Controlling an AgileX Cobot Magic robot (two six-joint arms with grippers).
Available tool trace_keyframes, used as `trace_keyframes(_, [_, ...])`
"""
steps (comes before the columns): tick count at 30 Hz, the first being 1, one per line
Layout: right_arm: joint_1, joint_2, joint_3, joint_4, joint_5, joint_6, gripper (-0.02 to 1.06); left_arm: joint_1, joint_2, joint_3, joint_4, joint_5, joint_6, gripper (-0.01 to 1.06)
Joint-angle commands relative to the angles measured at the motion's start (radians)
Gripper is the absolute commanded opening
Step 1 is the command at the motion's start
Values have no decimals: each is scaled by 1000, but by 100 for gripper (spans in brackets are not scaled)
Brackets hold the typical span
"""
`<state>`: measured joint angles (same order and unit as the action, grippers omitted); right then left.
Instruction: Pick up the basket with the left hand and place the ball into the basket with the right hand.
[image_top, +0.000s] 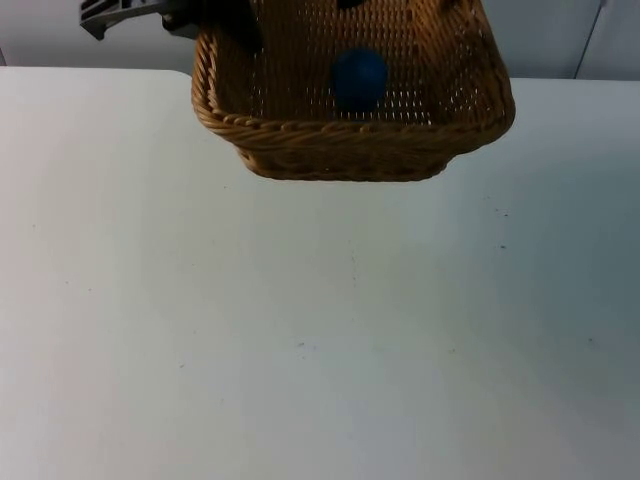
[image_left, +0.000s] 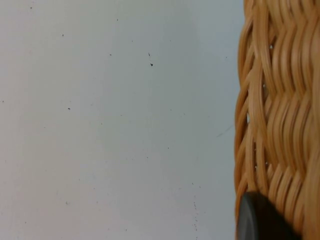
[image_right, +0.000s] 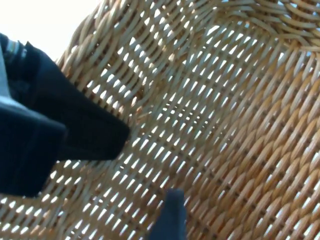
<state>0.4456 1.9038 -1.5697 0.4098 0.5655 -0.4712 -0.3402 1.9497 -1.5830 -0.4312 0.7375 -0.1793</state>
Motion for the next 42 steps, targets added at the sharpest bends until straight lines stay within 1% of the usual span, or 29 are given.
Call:
trace_keyframes(1, [4, -4, -9, 14, 6, 4, 82, -1, -11, -9, -26, -27, -2, 0])
trace_keyframes(4, [4, -4, -9, 42, 43, 4, 94, -1, -11, -9, -26, -27, -2, 0])
trace_keyframes(5, [4, -4, -9, 42, 43, 4, 94, -1, -11, -9, -26, -27, -2, 0])
trace_keyframes(7, [4, -9, -9, 45, 67, 4, 100, -1, -11, -9, -26, -27, -2, 0])
trace_keyframes(9, [4, -26, -9, 94, 97, -19, 104, -1, -11, -9, -26, -27, -2, 0])
trace_keyframes(12, [4, -42, -9, 94, 104, -41, 104, -1, -11, -9, -26, -27, -2, 0])
trace_keyframes(14, [4, -60, -12, 94, 136, -59, 104, -1, -11, -9, -26, -25, -2, 0])
trace_keyframes(15, [4, -60, -12, 94, 136, -59, 104, -1, -11, -9, -26, -25, -2, 0])
trace_keyframes(19, [4, -84, -30, 82, 231, -59, 104, -1, -11, -9, -22, -23, -2, 0])
trace_keyframes(22, [4, -103, -30, 83, 233, -45, 104, -1, -11, -9, -19, -18, -2, 0])
trace_keyframes(25, [4, -127, -30, 59, 231, -20, 104, -1, -11, -9, -16, -11, -2, 0])
trace_keyframes(27, [4, -150, -30, -24, 229, 41, 104, -1, -11, -9, -16, -9, -2, 0])
trace_keyframes(28, [4, -161, -30, -107, 233, 109, 104, -1, -11, -9, -16, -7, -2, 0])
trace_keyframes(29, [4, -169, -30, -170, 248, 152, 104, -1, -11, -9, -16, -5, -2, 0])
trace_keyframes(30, [4, -169, -30, -170, 248, 152, 104, -1, -11, -9, -16, -5, -2, 0])
trace_keyframes(32, [4, -184, -30, -264, 279, 193, 104, -1, -11, -9, -14, -1, -2, 0])
trace_keyframes(34, [2, -211, -28, -320, 285, 239, 104, -1, -11, -9, -15, 1, -2, 0])
trace_keyframes(35, [-7, -226, -28, -339, 286, 252, 104, -1, -11, -9, -15, 1, -2, 0])
trace_keyframes(37, [-21, -239, -28, -344, 284, 261, 104, -1, -11, -9, -15, 1, -2, 0])
trace_keyframes(40, [-90, -287, -28, -345, 308, 263, 104, -1, -11, -9, -15, 9, -2, 0])
trace_keyframes(41, [-90, -287, -28, -345, 308, 263, 104, -1, -11, -9, -15, 9, -2, 0])
trace_keyframes(42, [-120, -301, -28, -341, 317, 263, 104, -1, -11, -9, -15, 9, -2, 0])
